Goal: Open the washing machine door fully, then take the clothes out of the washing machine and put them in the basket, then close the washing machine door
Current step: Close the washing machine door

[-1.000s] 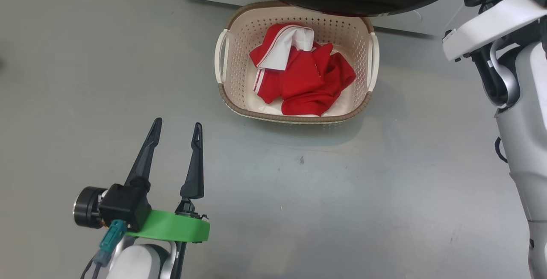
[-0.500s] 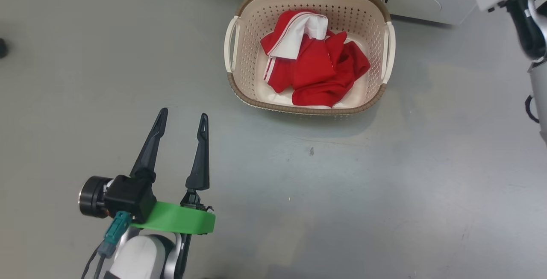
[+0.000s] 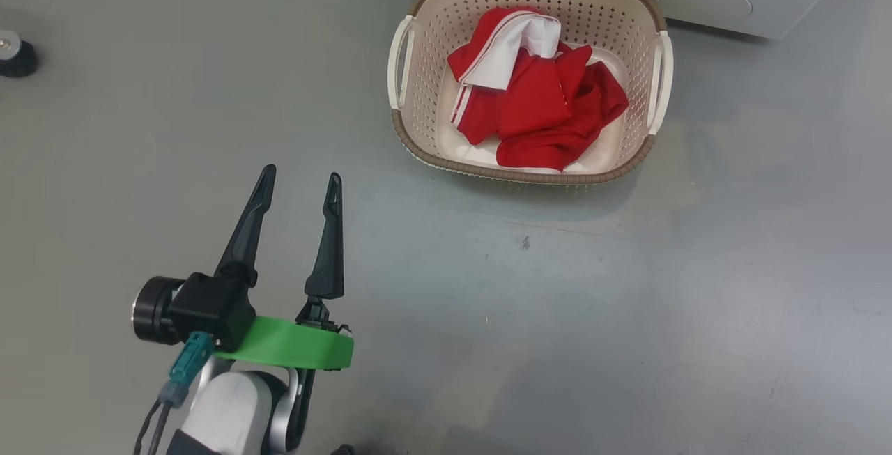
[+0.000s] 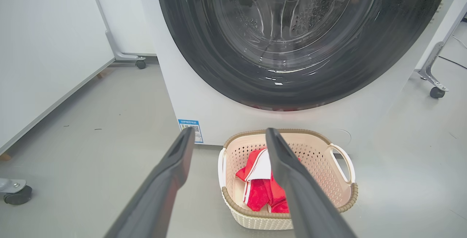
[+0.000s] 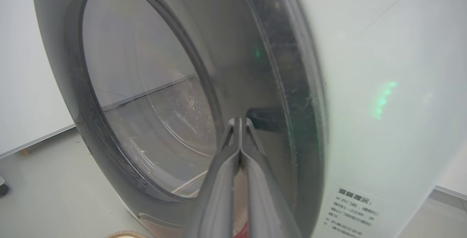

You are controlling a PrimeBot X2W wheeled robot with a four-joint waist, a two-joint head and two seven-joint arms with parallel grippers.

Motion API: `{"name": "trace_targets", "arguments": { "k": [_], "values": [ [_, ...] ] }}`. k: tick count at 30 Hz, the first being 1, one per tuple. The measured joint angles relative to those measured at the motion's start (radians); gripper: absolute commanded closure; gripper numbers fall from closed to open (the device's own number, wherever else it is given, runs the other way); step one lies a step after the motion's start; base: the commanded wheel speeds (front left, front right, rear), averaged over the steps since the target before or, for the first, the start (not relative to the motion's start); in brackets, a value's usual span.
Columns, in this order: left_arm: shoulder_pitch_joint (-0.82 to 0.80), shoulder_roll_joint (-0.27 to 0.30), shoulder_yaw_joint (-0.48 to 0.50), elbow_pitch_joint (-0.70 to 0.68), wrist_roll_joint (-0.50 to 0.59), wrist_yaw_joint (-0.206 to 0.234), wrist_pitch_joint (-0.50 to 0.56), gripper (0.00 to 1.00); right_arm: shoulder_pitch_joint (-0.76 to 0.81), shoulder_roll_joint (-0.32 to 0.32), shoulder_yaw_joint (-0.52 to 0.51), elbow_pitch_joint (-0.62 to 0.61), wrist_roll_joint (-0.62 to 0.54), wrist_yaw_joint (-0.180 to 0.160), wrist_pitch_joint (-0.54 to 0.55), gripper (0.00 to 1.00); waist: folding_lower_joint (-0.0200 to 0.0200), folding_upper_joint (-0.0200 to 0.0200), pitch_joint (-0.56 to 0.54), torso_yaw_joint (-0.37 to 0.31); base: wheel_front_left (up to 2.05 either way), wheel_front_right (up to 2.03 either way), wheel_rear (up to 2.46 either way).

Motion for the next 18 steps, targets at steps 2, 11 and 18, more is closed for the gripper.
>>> {"name": "trace_targets", "arguments": {
  "k": [2,11,18],
  "values": [
    [-0.004,0.0,0.0,0.003,-0.001,0.0,0.0,0.0,-0.005,0.001,-0.001,0.014,0.002,0.0,-0.005,1.0,0.0,0.0,-0.001,0.001,0.0,0.0,0.0],
    [-0.012,-0.001,0.006,0.025,-0.002,0.0,0.0,0.0,-0.006,0.024,0.044,0.066,0.004,0.0,-0.067,1.0,0.0,0.0,-0.024,-0.011,0.0,0.0,0.0],
    [-0.014,-0.002,0.019,0.027,-0.009,0.0,0.0,0.0,0.06,0.07,0.142,0.062,0.005,0.0,-0.12,1.0,0.0,0.0,-0.053,-0.035,0.0,0.0,0.0]
  ]
}}
